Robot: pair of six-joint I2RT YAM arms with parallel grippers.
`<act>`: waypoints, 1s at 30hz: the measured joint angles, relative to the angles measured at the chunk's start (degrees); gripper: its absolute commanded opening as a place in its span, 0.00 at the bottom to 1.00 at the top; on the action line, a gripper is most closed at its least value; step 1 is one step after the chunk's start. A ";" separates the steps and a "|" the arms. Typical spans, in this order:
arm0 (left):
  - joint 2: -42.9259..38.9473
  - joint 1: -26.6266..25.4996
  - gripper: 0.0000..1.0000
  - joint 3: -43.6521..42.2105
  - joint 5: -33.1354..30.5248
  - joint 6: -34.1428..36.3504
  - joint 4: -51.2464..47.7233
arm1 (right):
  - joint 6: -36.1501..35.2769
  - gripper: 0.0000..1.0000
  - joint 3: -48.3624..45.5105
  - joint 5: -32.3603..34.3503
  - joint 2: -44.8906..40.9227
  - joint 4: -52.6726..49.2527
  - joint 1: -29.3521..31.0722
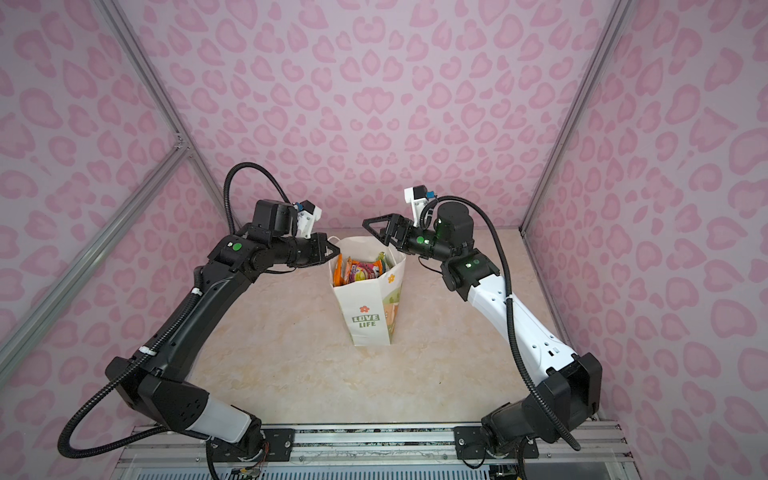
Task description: Place the snacks into the paper bag
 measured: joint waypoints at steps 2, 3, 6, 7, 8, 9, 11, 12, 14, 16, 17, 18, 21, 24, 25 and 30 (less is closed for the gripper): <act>0.11 -0.26 0.04 -1.09 0.09 -0.04 0.46 | -0.24 0.95 -2.47 0.37 -1.31 0.50 -0.24; 0.07 -0.26 0.04 -1.64 0.22 -0.07 0.87 | -0.39 0.95 -3.43 0.50 -1.84 0.94 -0.26; -0.22 -0.37 0.08 -3.02 0.24 -0.20 2.16 | -1.01 0.96 -6.16 0.72 -3.61 1.81 -0.20; -0.35 -0.35 0.10 -3.32 0.24 -0.22 2.27 | -1.27 0.96 -6.80 1.20 -4.09 1.81 -0.15; -0.52 -0.31 0.12 -3.58 0.20 -0.22 2.49 | -1.44 0.97 -7.32 1.97 -4.50 1.95 -0.11; -0.61 -0.31 0.15 -3.72 0.20 -0.22 2.67 | -1.64 0.97 -7.67 2.32 -4.81 1.90 -0.11; -0.81 -0.31 0.27 -4.11 0.07 -0.59 3.63 | -2.16 0.97 -8.28 3.28 -5.42 1.68 -0.22; -0.90 -0.31 0.35 -4.33 -0.02 -0.59 3.78 | -2.47 0.97 -8.48 3.80 -5.64 1.36 -0.26; -1.18 -0.26 0.55 -4.94 -0.04 -0.61 3.76 | -2.51 0.98 -8.96 4.74 -6.03 0.48 -0.55; -1.60 -0.26 0.69 -5.60 -0.09 -0.68 3.72 | -2.47 0.98 -9.77 6.12 -6.64 -0.68 -0.83; -1.90 -0.26 0.78 -5.97 -0.31 -0.66 3.74 | -2.43 0.98 -10.21 6.88 -7.06 -1.36 -0.85; -2.21 -0.26 0.87 -6.29 -0.50 -0.63 3.72 | -2.40 0.98 -10.45 7.65 -7.48 -2.16 -0.98; -3.50 -0.13 0.97 -7.06 -0.48 -1.03 3.72 | -2.23 0.98 -10.49 9.53 -8.98 -4.33 -0.96; -4.68 0.17 0.97 -7.43 0.20 -0.59 3.67 | -1.84 0.98 -11.17 11.41 -10.95 -6.21 -0.94; -5.01 0.33 0.97 -7.52 0.63 -0.61 3.67 | -1.81 0.98 -11.32 12.04 -11.47 -7.10 -0.94; -7.26 1.27 0.97 -9.20 3.04 -0.37 3.52 | -1.92 0.98 -12.17 14.36 -13.81 -10.69 -0.92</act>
